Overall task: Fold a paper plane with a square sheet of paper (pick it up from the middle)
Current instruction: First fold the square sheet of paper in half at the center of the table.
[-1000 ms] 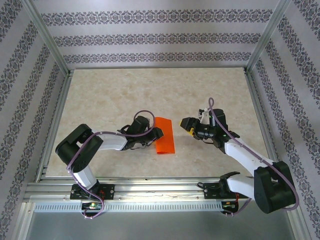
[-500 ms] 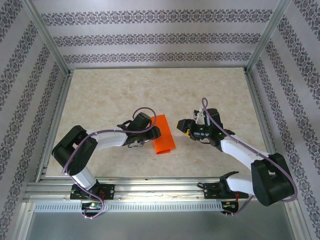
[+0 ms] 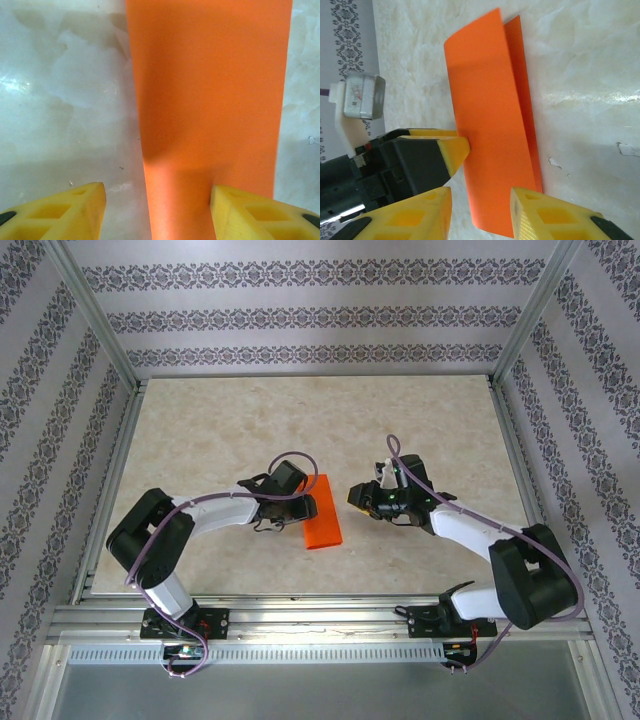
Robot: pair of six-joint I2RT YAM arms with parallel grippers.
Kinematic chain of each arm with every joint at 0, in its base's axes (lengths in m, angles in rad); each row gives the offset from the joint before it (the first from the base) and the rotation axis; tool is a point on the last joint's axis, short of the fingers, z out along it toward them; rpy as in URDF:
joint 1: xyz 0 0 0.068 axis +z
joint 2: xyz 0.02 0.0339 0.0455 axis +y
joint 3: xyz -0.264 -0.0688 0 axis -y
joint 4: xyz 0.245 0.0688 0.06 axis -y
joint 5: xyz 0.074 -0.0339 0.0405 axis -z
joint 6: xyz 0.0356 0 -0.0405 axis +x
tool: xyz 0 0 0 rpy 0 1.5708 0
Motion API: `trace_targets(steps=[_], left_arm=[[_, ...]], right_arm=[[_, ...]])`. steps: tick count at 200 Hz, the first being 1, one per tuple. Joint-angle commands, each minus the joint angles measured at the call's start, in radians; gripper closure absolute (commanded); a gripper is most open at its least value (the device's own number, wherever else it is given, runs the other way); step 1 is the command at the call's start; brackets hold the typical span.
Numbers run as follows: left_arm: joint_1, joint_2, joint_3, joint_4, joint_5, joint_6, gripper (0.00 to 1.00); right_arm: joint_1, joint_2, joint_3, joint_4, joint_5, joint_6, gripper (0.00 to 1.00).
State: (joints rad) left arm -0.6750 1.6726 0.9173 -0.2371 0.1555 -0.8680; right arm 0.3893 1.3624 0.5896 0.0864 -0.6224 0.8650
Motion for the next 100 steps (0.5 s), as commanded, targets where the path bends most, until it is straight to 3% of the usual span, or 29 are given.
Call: trace_targets(steps=[1, 26, 100], left_arm=[[-0.009, 0.013, 0.018, -0.080, -0.031, 0.030, 0.42], [-0.009, 0.035, 0.048, -0.126, -0.043, 0.039, 0.42], [-0.009, 0.086, 0.088, -0.171, -0.035, 0.055, 0.41]], right_arm=[[0.012, 0.015, 0.027, -0.009, -0.017, -0.014, 0.65], [0.013, 0.025, 0.033, -0.020, -0.014, -0.021, 0.71], [0.013, 0.041, 0.033, -0.024, -0.020, -0.020, 0.70]])
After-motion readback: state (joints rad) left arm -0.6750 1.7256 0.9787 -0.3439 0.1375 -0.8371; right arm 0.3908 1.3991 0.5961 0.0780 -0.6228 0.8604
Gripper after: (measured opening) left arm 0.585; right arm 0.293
